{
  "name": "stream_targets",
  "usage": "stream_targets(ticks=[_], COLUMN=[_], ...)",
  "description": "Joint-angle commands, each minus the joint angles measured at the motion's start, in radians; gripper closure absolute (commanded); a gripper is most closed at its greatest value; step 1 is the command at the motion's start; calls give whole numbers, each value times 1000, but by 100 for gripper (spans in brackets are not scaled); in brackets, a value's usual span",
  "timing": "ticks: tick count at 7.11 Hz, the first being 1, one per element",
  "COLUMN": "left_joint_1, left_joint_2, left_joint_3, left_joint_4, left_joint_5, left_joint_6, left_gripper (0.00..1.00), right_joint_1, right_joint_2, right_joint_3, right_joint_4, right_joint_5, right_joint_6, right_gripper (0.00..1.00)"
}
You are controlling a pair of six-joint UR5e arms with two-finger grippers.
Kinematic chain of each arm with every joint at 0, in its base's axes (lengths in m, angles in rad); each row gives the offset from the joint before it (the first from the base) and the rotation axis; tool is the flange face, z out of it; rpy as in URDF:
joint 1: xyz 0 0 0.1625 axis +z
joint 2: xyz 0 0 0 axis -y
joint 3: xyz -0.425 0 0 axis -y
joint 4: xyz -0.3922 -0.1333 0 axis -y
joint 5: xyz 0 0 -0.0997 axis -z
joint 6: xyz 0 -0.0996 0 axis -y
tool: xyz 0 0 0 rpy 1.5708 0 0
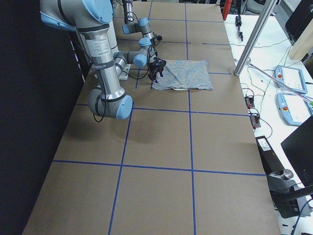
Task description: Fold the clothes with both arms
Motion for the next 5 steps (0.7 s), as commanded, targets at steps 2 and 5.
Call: stream_targets(ticks=[2, 5], left_joint_1=[0, 0], left_joint_2=[-1, -1], left_joint_3=[-1, -1], left_joint_4=[0, 0], left_joint_5=[2, 0], left_joint_6=[1, 1], left_gripper=[100, 100], right_joint_1=[-17, -11], right_joint_2=[19, 63], right_joint_3=[-15, -93], right_joint_4=[-42, -42], right_joint_5=[-1, -12], right_joint_6=[-4, -43], right_gripper=[33, 34])
